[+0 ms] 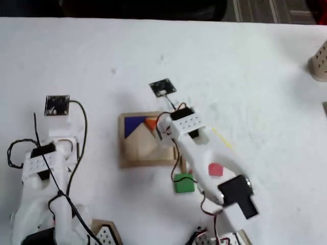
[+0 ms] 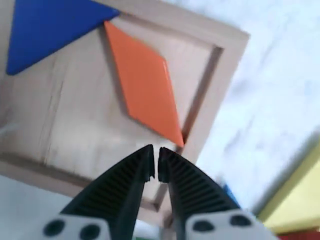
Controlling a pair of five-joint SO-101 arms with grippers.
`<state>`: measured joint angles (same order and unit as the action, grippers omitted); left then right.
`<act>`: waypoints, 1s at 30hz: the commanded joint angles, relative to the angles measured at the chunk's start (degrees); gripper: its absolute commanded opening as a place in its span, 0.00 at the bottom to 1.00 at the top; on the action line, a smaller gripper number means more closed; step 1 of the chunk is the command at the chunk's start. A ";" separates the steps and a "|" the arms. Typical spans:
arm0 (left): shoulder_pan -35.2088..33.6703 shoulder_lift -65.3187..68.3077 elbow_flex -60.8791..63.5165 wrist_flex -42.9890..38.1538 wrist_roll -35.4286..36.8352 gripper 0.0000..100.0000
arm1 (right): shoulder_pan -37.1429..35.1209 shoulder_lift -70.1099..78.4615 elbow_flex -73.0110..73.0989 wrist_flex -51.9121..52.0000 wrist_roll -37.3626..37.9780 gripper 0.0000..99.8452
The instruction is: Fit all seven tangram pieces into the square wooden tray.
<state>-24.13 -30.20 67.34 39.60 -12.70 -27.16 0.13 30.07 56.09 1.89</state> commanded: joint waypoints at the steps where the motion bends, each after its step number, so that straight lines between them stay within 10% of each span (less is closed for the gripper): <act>1: 0.40 -1.63 -0.35 -1.14 -0.35 0.02 | 3.21 -5.23 -2.11 0.22 0.09 0.02; 12: 0.40 -1.63 -0.35 -1.14 -0.35 0.02 | 1.71 4.53 -4.13 -12.88 0.00 0.02; 30: 0.40 -1.54 -0.35 -1.05 -0.35 0.02 | -4.79 8.75 -9.76 1.27 0.53 0.02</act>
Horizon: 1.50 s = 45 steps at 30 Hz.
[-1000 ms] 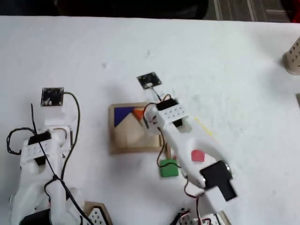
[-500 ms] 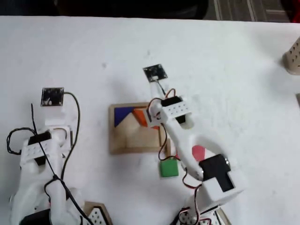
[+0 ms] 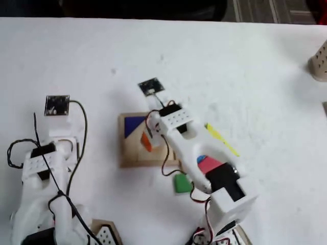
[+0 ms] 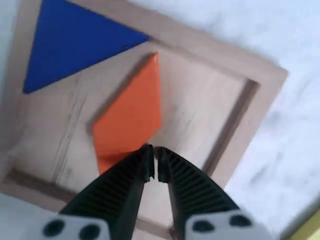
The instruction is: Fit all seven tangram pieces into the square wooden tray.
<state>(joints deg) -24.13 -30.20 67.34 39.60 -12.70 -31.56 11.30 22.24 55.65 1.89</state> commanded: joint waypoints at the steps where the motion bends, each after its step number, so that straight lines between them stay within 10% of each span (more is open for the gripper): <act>1: 0.40 -1.54 -0.35 -1.05 -0.35 0.02 | 0.75 -3.47 -1.76 1.71 0.53 0.02; 45: 0.40 -1.45 -0.35 -1.41 -0.35 0.02 | -7.78 -1.36 -2.55 -8.66 -3.69 0.02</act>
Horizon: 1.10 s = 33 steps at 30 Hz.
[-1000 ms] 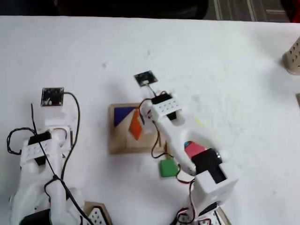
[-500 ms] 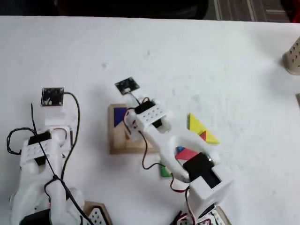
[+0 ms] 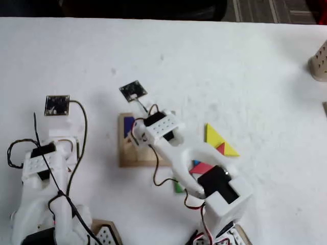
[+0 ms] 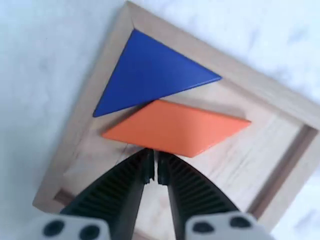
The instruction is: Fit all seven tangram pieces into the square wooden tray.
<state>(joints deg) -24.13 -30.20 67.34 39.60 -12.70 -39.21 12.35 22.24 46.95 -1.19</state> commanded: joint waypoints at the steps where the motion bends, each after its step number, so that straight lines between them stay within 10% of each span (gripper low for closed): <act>1: 0.40 -1.45 -0.35 -1.41 -0.35 0.02 | -0.31 -3.47 -2.55 1.10 -0.62 0.02; 33: 0.40 -1.45 -0.44 -1.49 -0.35 0.02 | 5.05 -11.03 -1.49 3.03 -0.97 0.02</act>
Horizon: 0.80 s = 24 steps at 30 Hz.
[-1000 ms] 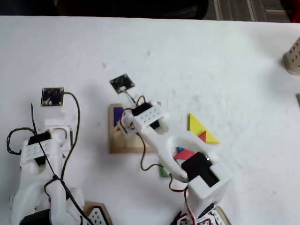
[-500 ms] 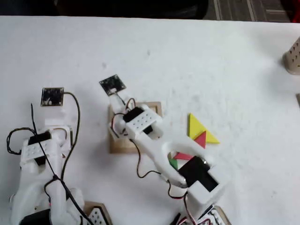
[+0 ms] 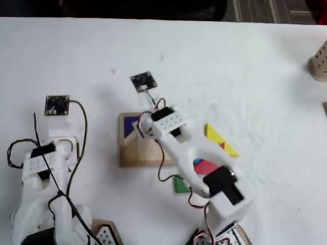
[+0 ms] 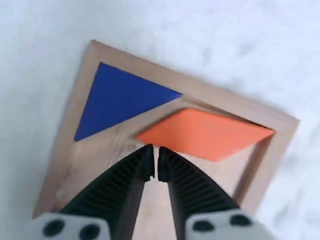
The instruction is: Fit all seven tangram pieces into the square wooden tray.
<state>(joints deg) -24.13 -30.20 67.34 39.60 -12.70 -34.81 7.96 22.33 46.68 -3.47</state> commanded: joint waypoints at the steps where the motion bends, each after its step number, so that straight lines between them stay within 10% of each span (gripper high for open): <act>1: 0.40 -1.45 -0.44 -1.49 -0.35 0.02 | 0.66 -7.87 -1.49 4.44 1.32 0.02; 24: 0.40 -1.45 -0.44 -1.14 -0.35 0.02 | 5.23 7.69 -7.30 0.13 1.76 0.02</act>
<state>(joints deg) -24.13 -30.20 67.34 39.60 -12.70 -30.42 15.60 18.29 47.12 -2.24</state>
